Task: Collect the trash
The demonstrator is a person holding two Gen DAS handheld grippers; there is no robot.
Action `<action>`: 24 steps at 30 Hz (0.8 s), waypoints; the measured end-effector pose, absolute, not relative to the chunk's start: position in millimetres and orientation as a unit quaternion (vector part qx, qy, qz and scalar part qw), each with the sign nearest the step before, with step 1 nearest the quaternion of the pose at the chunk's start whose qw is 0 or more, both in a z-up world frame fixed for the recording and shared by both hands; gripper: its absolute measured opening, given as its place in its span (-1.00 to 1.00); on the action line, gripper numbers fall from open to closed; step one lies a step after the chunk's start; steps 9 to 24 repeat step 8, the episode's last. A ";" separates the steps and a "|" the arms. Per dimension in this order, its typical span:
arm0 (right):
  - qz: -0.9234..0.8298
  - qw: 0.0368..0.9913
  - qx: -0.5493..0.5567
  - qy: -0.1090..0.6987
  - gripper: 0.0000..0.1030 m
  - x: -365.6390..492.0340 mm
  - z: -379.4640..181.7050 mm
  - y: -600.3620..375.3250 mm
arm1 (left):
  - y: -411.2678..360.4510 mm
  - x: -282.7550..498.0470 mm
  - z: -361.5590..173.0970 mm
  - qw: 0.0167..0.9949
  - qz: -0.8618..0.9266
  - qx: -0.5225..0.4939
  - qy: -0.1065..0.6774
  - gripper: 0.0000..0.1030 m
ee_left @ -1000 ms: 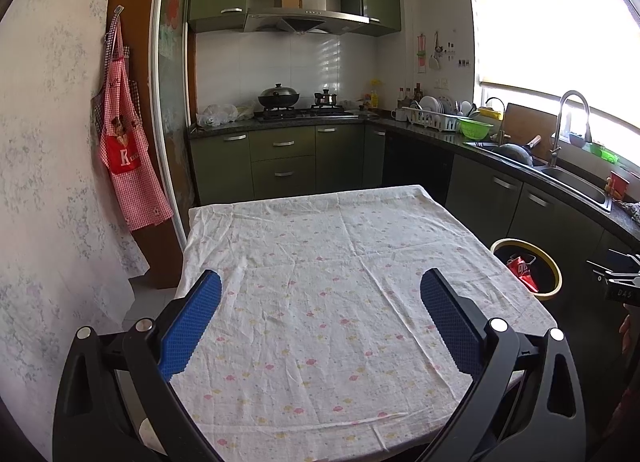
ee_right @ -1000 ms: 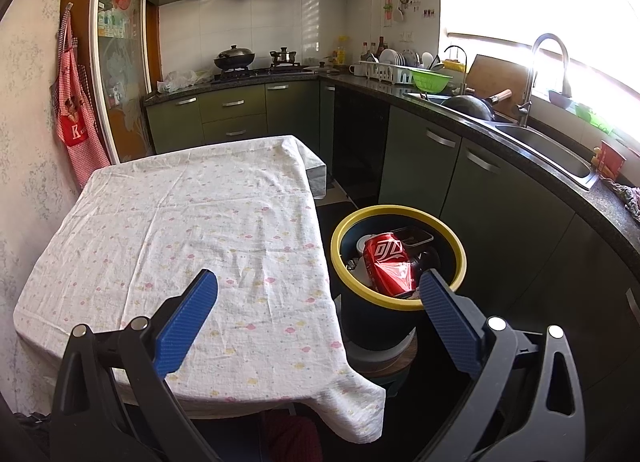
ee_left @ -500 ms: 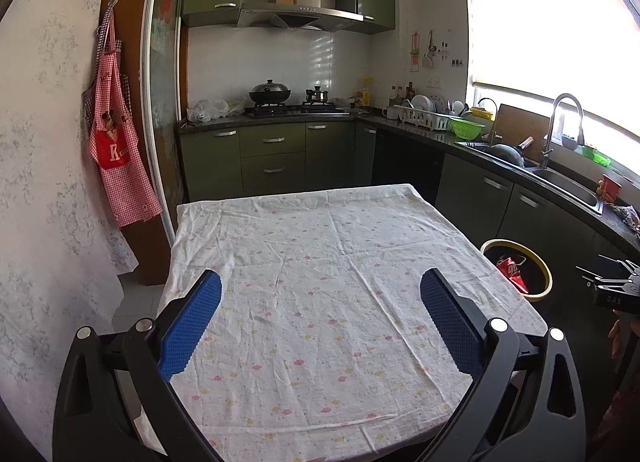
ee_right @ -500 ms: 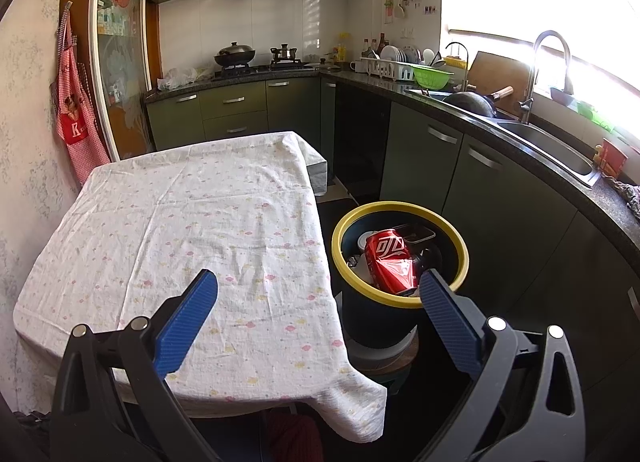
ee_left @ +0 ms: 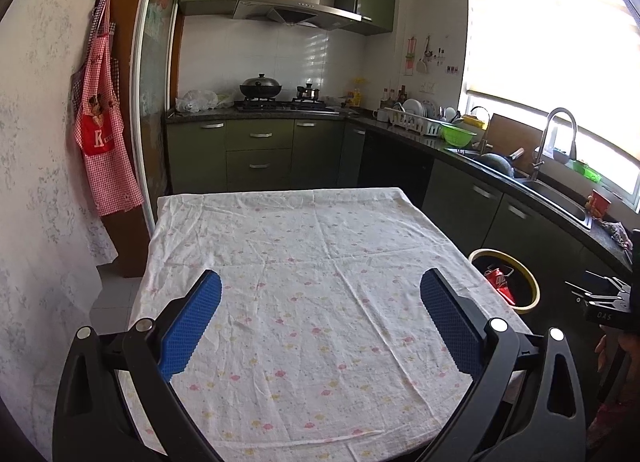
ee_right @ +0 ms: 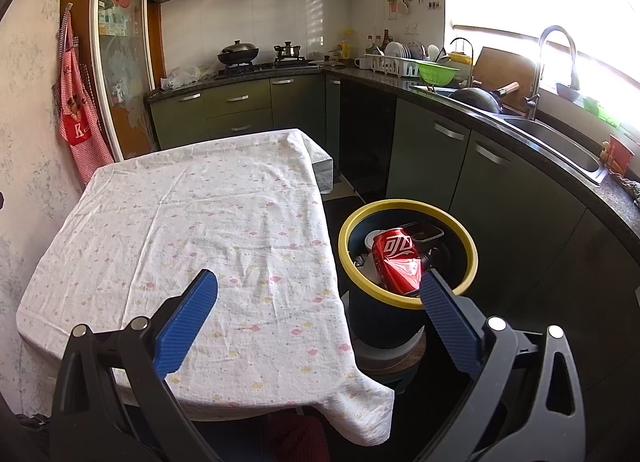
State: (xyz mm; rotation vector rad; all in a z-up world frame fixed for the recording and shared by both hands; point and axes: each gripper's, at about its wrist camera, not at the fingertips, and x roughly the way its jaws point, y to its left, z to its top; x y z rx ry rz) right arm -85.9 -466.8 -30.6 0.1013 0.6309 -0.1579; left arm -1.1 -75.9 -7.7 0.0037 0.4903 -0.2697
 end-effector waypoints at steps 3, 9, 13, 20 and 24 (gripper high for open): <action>-0.075 0.944 0.039 0.317 0.87 -70.9 -29.8 -463.9 | -79.2 32.5 -15.2 0.955 -0.110 0.032 0.274 0.91; -0.033 0.940 0.029 0.339 0.87 1.2 -25.2 -449.2 | -64.0 124.4 -42.1 0.945 -0.082 0.018 0.317 0.91; -0.033 0.940 0.029 0.339 0.87 1.2 -25.2 -449.2 | -64.0 124.4 -42.1 0.945 -0.082 0.018 0.317 0.91; -0.033 0.940 0.029 0.339 0.87 1.2 -25.2 -449.2 | -64.0 124.4 -42.1 0.945 -0.082 0.018 0.317 0.91; -0.033 0.940 0.029 0.339 0.87 1.2 -25.2 -449.2 | -64.0 124.4 -42.1 0.945 -0.082 0.018 0.317 0.91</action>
